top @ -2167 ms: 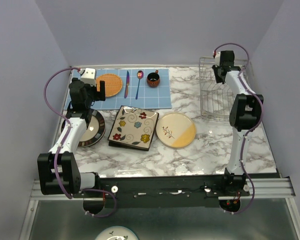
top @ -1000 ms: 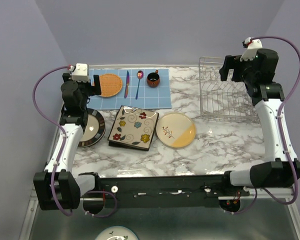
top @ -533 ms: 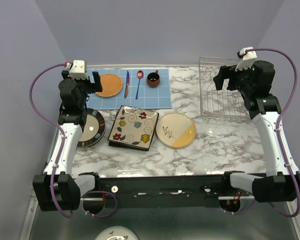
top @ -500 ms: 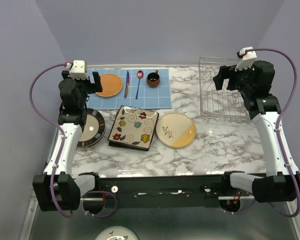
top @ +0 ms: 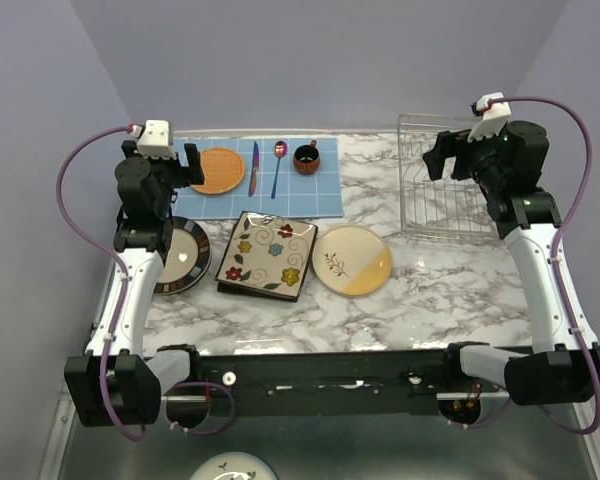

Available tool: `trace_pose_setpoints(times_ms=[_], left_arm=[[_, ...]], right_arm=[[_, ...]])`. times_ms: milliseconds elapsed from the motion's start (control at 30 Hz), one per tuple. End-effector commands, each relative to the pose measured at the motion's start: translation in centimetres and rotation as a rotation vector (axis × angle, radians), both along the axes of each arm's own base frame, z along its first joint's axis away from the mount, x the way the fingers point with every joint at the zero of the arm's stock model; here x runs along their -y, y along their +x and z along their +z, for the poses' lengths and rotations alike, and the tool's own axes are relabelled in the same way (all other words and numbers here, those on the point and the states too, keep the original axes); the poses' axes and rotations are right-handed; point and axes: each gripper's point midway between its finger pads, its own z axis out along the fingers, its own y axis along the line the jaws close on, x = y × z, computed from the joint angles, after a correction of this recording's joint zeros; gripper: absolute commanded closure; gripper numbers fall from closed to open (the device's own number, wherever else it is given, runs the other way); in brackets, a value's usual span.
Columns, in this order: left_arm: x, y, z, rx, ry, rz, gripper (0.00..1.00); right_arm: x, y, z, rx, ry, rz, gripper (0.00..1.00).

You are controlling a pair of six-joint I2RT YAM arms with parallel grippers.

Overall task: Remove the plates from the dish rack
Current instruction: Reset both arms

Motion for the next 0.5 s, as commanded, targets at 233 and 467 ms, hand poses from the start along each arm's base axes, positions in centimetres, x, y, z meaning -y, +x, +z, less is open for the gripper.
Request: trace_pose_setpoints(times_ms=[233,467], left_arm=[[0.44,-0.65,0.41,0.013,0.01,-0.023,0.01],[0.43,-0.74,0.28,0.014,0.015,-0.023,0.01]], right_arm=[[-0.61,-0.25,0.77,0.029,-0.019,0.031,0.0],[-1.01,-0.41,0.87,0.03,-0.015,0.05,0.0]])
